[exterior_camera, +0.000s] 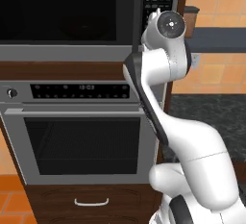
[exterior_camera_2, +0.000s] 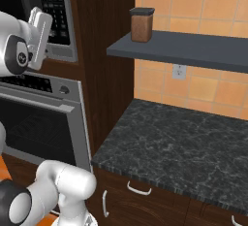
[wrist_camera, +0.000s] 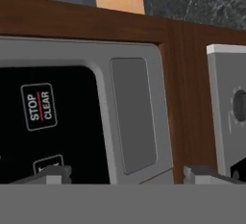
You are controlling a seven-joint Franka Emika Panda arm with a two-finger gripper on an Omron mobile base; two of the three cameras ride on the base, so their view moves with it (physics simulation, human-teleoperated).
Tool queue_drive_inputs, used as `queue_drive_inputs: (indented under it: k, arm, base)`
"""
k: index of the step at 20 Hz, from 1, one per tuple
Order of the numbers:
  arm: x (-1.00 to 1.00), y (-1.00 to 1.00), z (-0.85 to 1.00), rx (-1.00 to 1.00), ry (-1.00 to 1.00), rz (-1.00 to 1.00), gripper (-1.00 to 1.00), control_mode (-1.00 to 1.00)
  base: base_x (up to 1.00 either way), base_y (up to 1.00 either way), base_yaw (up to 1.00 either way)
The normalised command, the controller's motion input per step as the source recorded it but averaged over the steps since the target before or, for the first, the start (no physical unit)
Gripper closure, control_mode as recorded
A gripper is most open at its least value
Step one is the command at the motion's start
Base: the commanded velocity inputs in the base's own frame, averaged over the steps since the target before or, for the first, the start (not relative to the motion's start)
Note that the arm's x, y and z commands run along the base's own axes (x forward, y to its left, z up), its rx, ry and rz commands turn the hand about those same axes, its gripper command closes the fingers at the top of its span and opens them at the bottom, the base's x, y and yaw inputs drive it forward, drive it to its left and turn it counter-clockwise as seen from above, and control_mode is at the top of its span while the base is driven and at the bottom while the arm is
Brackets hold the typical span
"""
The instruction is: Open the microwave, place the bowl with waffle inside the microwave, then close the microwave door and turn it on.
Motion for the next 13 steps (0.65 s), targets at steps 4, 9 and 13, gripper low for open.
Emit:
queue_drive_inputs:
  k: [4, 9, 13]
  arm:
    - [0.32, 0.00, -0.10, -0.01, 0.00, 0.01, -1.00, -1.00]
    - [0.30, 0.00, -0.23, -0.02, 0.00, 0.02, -1.00, -1.00]
    - [0.20, 0.00, -0.32, -0.04, 0.00, 0.01, -1.00, -1.00]
  base:
    - [0.00, 0.00, 0.00]
    - [0.00, 0.00, 0.00]
    - [0.00, 0.00, 0.00]
